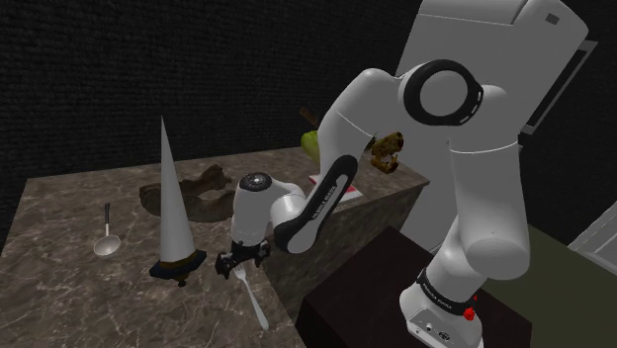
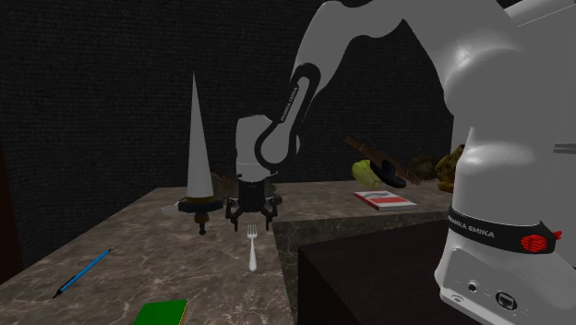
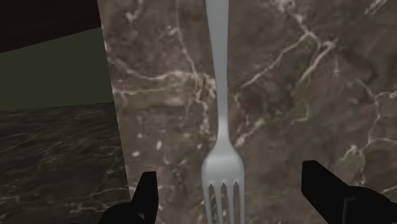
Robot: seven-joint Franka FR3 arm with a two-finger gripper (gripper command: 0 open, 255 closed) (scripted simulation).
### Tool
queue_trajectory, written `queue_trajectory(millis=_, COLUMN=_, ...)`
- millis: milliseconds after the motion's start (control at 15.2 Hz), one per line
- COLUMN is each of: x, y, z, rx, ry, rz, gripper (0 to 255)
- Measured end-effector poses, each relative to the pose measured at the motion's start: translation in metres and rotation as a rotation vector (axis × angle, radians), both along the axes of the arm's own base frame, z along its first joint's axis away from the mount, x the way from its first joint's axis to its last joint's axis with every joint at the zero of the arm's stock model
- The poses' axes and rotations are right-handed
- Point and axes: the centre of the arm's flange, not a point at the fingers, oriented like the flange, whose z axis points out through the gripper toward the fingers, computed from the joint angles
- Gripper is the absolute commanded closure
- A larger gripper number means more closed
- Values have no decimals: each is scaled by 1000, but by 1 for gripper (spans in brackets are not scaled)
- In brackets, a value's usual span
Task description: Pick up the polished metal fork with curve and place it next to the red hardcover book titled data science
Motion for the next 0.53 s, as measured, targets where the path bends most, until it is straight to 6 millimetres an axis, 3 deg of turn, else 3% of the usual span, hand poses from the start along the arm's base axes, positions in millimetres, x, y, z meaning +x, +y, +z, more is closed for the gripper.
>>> queue_trajectory(millis=198, x=1, y=0, z=-16, rx=0, ry=0, rz=0, gripper=0)
queue_trajectory(millis=528, x=0, y=0, z=-19, rx=0, ry=0, rz=0, gripper=0)
